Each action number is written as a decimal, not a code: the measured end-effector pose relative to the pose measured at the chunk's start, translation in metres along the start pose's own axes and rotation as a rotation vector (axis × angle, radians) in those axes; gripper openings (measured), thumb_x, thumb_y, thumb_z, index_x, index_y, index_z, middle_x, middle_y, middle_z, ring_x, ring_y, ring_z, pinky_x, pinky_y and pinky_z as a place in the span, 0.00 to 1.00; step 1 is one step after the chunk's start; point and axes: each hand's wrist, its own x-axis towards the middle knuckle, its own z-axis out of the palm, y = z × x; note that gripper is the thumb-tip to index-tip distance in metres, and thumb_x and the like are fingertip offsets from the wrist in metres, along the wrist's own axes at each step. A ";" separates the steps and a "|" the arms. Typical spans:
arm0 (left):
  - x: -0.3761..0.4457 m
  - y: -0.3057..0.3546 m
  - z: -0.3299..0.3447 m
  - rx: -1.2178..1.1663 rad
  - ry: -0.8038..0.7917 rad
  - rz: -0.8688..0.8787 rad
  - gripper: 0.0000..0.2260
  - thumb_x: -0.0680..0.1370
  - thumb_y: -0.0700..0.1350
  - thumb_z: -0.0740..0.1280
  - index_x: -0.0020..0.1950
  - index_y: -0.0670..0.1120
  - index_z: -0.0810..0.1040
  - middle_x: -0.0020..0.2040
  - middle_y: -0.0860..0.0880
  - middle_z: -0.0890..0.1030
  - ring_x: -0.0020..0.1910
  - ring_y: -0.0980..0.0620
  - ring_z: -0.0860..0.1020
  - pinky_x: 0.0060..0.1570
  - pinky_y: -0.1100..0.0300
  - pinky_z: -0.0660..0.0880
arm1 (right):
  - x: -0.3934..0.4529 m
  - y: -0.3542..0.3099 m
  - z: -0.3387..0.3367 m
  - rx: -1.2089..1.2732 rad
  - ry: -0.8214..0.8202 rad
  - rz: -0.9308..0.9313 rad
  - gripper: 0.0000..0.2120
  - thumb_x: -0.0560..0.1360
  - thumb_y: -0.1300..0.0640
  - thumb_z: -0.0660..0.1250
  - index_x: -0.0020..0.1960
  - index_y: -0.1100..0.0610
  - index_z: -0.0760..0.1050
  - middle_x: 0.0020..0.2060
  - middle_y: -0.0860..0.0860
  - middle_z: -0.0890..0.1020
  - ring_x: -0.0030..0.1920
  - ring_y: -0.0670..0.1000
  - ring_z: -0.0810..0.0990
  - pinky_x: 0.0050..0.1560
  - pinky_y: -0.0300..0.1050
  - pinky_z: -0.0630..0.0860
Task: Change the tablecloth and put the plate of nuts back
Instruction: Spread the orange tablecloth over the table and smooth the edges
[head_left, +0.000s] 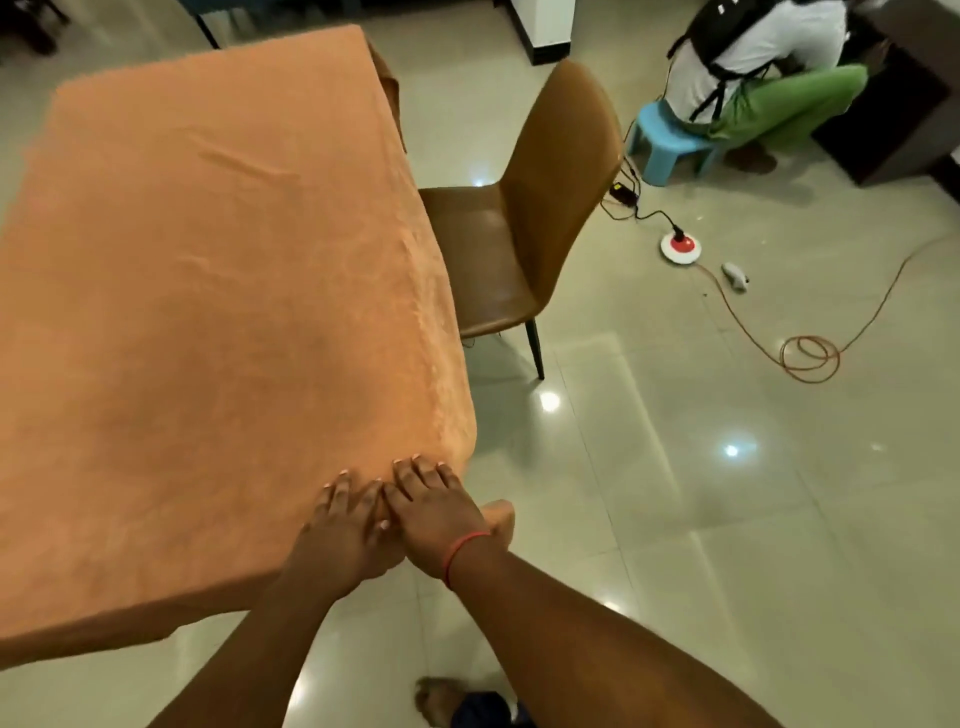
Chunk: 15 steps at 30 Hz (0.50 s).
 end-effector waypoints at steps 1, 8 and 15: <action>-0.001 0.001 0.002 0.011 -0.011 -0.009 0.28 0.84 0.58 0.52 0.81 0.55 0.48 0.81 0.43 0.44 0.80 0.41 0.45 0.77 0.46 0.52 | -0.001 0.001 0.001 0.000 -0.001 0.001 0.24 0.83 0.49 0.51 0.78 0.54 0.57 0.79 0.56 0.54 0.78 0.60 0.49 0.76 0.61 0.49; -0.001 -0.015 0.007 0.050 -0.084 0.034 0.29 0.84 0.56 0.51 0.82 0.49 0.42 0.80 0.41 0.37 0.79 0.39 0.36 0.78 0.44 0.48 | 0.003 -0.009 0.005 -0.028 -0.023 0.000 0.25 0.84 0.49 0.52 0.79 0.55 0.55 0.79 0.57 0.52 0.78 0.61 0.47 0.77 0.60 0.48; -0.024 -0.052 0.003 -0.089 0.053 -0.108 0.28 0.83 0.61 0.50 0.81 0.59 0.45 0.82 0.48 0.44 0.80 0.46 0.49 0.75 0.44 0.54 | 0.027 -0.042 -0.018 -0.088 -0.071 -0.014 0.23 0.81 0.47 0.54 0.74 0.54 0.65 0.74 0.58 0.64 0.73 0.62 0.59 0.74 0.63 0.53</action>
